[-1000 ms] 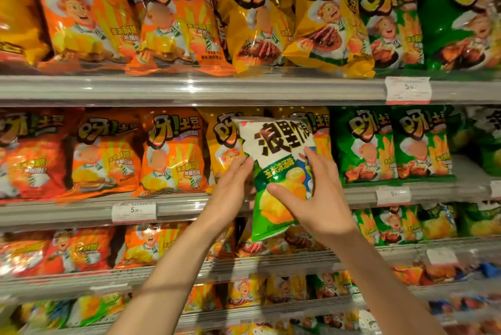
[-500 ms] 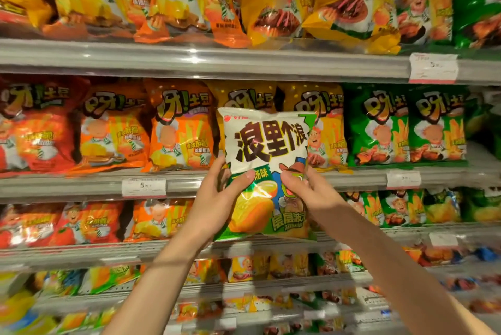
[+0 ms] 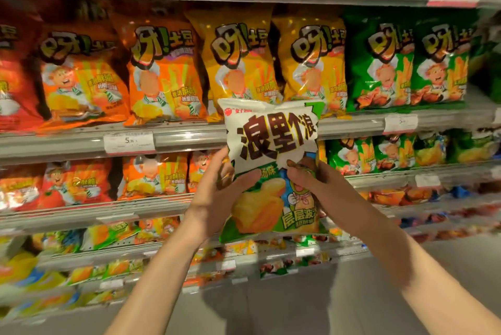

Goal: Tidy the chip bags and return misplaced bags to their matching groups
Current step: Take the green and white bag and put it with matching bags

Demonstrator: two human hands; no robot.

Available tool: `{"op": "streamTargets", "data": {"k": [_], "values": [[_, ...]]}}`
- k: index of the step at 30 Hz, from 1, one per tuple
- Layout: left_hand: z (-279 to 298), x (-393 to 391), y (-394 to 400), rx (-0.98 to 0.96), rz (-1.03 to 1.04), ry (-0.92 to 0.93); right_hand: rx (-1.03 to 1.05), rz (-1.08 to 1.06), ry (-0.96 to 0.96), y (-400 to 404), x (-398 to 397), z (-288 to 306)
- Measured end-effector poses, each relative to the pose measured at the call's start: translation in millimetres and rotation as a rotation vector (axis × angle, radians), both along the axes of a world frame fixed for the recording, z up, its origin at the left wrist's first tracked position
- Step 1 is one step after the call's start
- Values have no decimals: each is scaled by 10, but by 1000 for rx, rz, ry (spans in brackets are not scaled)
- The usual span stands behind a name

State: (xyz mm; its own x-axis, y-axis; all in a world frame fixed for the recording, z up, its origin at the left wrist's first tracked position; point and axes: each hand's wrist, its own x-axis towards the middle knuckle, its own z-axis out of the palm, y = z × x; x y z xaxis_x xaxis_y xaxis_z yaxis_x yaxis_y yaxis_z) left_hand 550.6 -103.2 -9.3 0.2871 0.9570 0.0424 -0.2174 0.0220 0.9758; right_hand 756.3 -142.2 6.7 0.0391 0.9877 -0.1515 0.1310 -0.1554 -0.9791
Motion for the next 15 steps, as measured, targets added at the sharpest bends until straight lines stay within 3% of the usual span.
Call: {"op": "streamTargets", "data": {"k": [4, 8, 15], "values": [[-42, 296, -20, -38, -15, -20, 10, -62, 66, -103, 288, -75], [31, 748, -180, 56, 17, 64, 11, -143, 62, -211, 728, -166], [304, 2043, -594, 146, 35, 97, 88, -168, 136, -655, 1880, 63]]}}
